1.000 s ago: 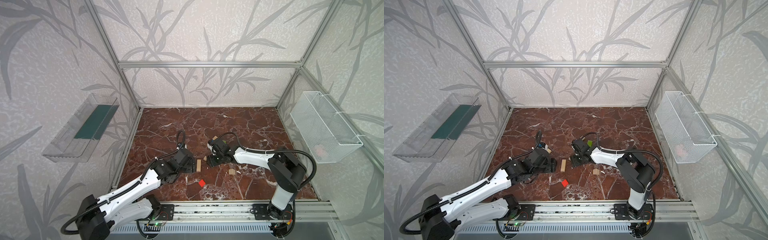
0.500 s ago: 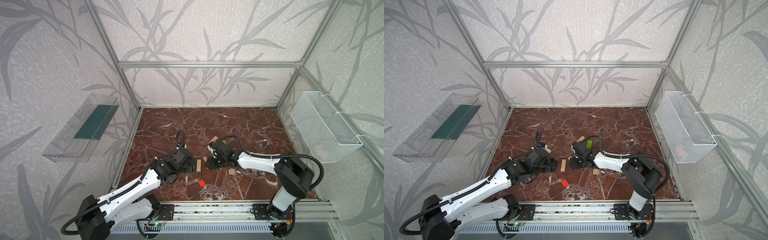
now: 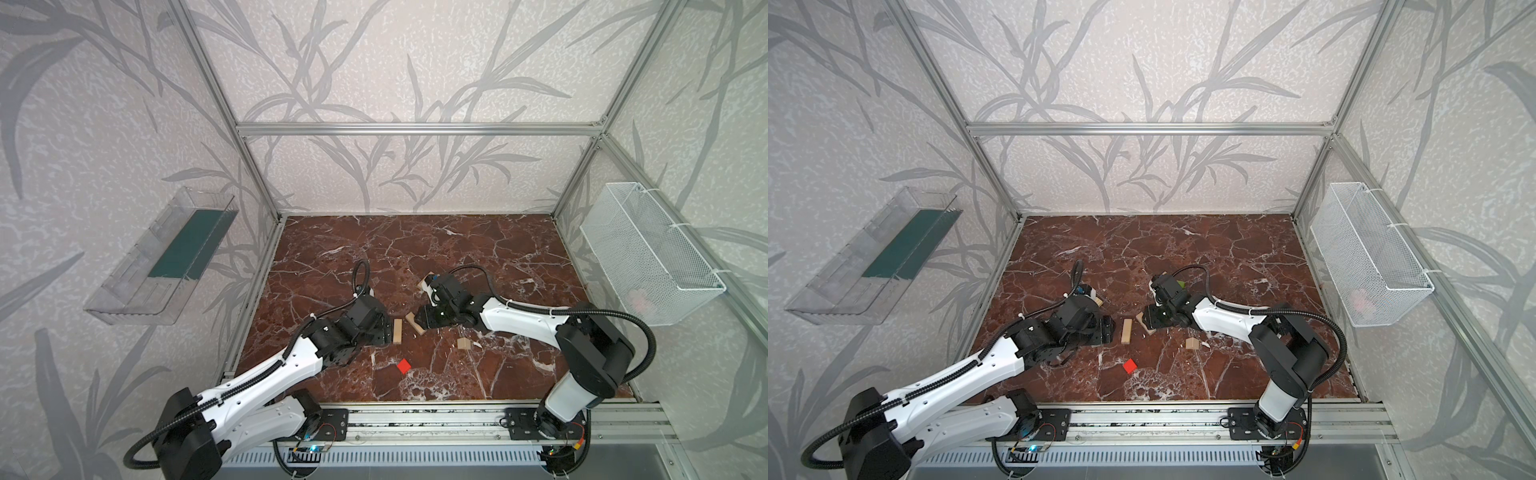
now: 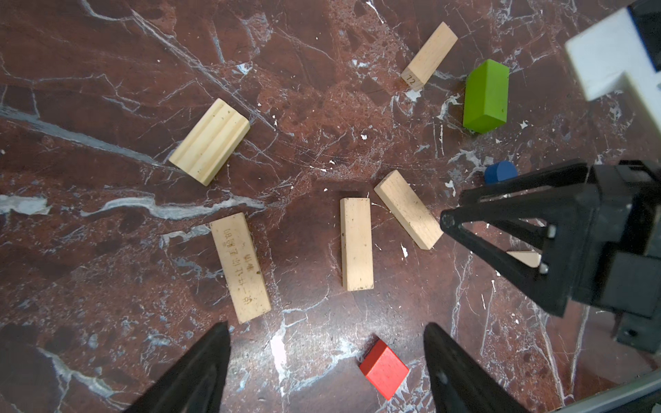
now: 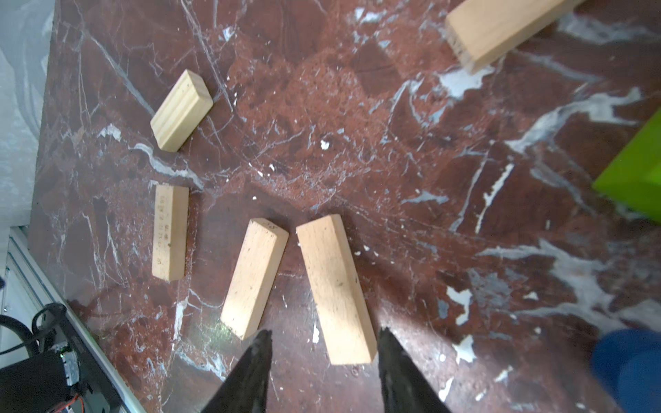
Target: Build the wood block tower
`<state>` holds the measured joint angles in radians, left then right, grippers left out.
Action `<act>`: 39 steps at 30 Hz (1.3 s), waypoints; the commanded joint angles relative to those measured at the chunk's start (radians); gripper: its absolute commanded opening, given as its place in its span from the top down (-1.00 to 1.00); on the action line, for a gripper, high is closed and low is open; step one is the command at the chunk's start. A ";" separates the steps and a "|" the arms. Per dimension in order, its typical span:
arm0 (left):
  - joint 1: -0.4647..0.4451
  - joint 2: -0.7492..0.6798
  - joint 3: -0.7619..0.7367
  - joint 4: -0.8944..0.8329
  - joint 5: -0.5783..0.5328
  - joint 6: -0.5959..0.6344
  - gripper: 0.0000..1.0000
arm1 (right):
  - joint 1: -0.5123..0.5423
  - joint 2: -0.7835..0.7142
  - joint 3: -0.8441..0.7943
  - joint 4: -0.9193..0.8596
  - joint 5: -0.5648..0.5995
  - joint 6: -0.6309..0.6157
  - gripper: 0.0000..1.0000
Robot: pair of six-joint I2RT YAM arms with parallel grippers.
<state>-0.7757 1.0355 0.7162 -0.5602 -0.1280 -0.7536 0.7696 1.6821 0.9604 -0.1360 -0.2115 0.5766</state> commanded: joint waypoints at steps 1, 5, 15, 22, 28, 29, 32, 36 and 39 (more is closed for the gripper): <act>0.008 0.013 0.023 0.022 -0.003 -0.007 -0.66 | -0.013 0.052 0.042 -0.019 -0.034 -0.020 0.08; 0.015 0.021 0.018 0.031 -0.007 -0.015 -0.67 | -0.013 0.085 0.052 -0.008 -0.035 -0.025 0.13; 0.031 0.015 0.009 0.024 0.009 -0.015 -0.67 | -0.013 0.119 0.013 0.060 -0.083 -0.001 0.32; 0.044 0.024 -0.002 0.027 0.019 -0.031 -0.72 | -0.006 0.102 -0.041 0.090 -0.089 0.020 0.48; 0.050 0.026 -0.008 0.024 0.024 -0.031 -0.72 | 0.021 0.075 -0.078 0.096 -0.072 0.041 0.55; 0.050 0.025 -0.009 0.025 0.026 -0.032 -0.73 | 0.027 0.069 -0.083 0.095 -0.067 0.045 0.55; 0.052 0.018 -0.020 0.030 0.029 -0.033 -0.73 | 0.050 0.045 -0.107 0.097 -0.037 0.055 0.57; 0.058 0.012 -0.023 0.029 0.028 -0.033 -0.73 | 0.080 0.036 -0.133 0.119 -0.016 0.127 0.58; 0.062 0.011 -0.024 0.034 0.033 -0.029 -0.73 | 0.100 0.037 -0.129 0.123 0.017 0.153 0.59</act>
<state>-0.7223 1.0569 0.7033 -0.5312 -0.0956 -0.7784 0.8490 1.7287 0.8486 0.0078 -0.2401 0.6853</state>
